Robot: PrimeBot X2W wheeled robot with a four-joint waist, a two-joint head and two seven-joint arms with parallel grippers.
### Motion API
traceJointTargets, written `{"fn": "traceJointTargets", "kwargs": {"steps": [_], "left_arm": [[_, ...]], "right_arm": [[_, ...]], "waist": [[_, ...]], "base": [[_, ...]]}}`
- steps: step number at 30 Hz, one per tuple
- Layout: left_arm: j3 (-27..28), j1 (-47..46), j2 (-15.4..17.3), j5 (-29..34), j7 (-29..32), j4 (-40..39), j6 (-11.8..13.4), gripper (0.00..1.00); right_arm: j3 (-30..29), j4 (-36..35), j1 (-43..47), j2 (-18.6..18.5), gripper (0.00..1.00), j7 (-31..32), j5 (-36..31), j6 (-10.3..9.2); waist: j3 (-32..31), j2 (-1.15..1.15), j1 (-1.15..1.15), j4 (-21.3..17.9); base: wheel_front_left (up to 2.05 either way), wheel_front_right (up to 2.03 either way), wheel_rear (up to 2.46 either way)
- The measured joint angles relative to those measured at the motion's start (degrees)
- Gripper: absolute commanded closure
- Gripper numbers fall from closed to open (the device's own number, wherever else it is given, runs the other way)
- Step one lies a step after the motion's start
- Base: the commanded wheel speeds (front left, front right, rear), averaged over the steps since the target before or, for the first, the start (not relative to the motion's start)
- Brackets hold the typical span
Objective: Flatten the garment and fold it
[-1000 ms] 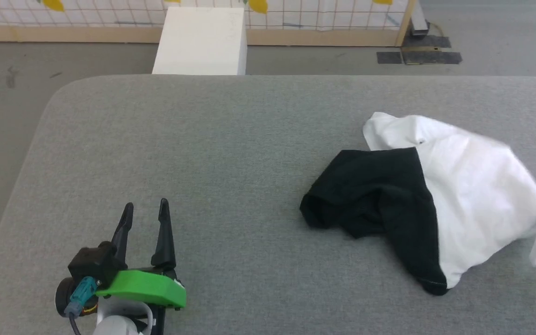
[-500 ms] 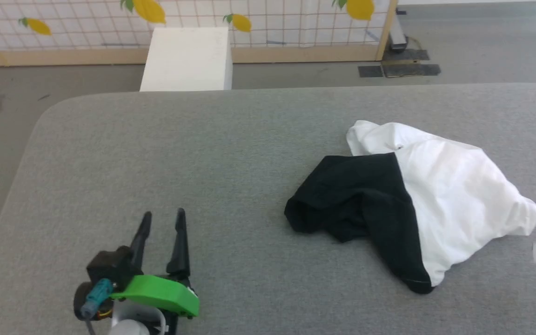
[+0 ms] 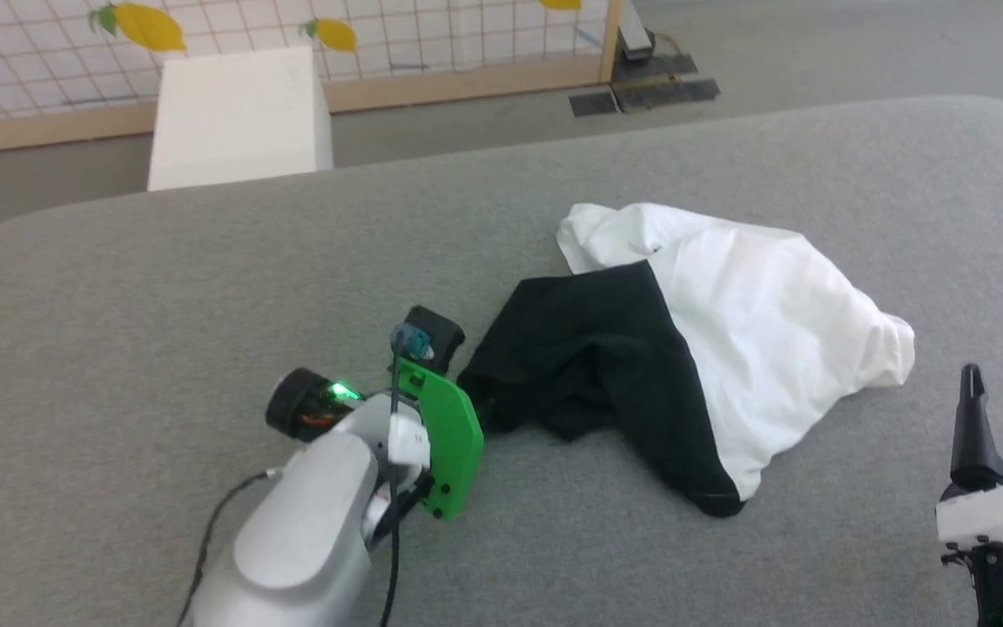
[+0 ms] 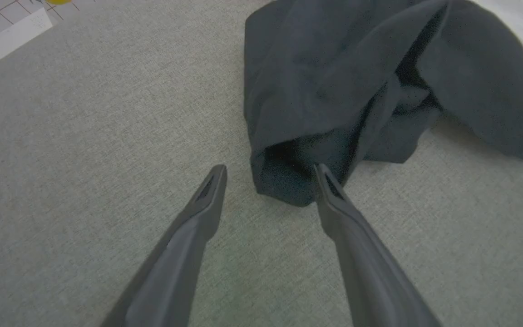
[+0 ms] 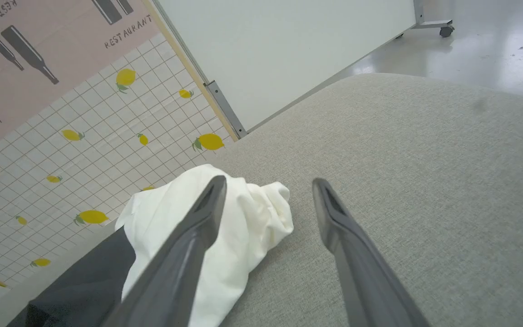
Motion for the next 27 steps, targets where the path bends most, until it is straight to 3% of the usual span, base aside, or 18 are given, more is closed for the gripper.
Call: {"fn": "traceJointTargets", "kwargs": {"steps": [5,6,7,12,14,17,23,27], "left_arm": [[0.31,-3.49,0.48,-0.98,1.01,2.02,0.08,0.0],[0.32,-3.88,0.47,-0.97,0.96,2.5,0.14,0.08],[0.38,-4.15,0.4,-1.0,0.63,2.94,0.24,1.0],[1.81,-4.79,-1.21,-3.48,-3.79,3.0,0.27,1.0],[7.97,-6.11,-2.97,-9.17,-10.62,0.49,1.32,1.0],[12.4,-7.85,-2.26,-10.27,-15.49,-1.21,3.65,1.0],[19.6,-7.58,4.92,-10.78,-18.42,-0.92,8.57,1.0],[25.3,-2.16,9.36,-11.96,-18.52,-0.93,13.06,1.0]], "right_arm": [[1.33,-0.01,-1.18,0.03,0.0,-1.23,0.49,0.0],[1.4,0.03,-1.21,0.02,0.0,-1.41,0.49,0.0],[1.54,0.12,-1.26,0.01,0.0,-1.55,0.49,0.0],[1.27,0.7,-1.47,0.0,0.0,-2.07,0.02,0.0],[1.27,0.94,-1.49,-0.01,0.0,-2.05,-0.66,0.0],[1.7,0.88,-1.64,0.0,0.0,-1.98,-0.79,0.0],[3.11,0.56,-1.95,0.01,0.0,-1.4,-1.38,0.0],[3.69,0.32,-2.04,0.03,0.0,-1.07,-1.71,0.0]], "waist": [[2.25,0.0,0.0,-1.67],[2.61,0.0,0.0,-1.91],[3.04,0.0,0.0,-2.23],[4.45,0.0,0.0,-2.85],[4.57,0.0,0.0,-1.65],[4.17,0.0,0.0,-0.2],[2.74,0.0,0.0,3.13],[1.74,0.0,0.0,5.17]], "base": [[0.0,0.0,0.0],[0.0,0.0,0.0],[0.0,0.0,0.0],[0.0,0.0,0.0],[0.0,0.0,0.0],[0.0,0.0,0.0],[0.0,0.0,0.0],[0.0,0.0,0.0]]}}
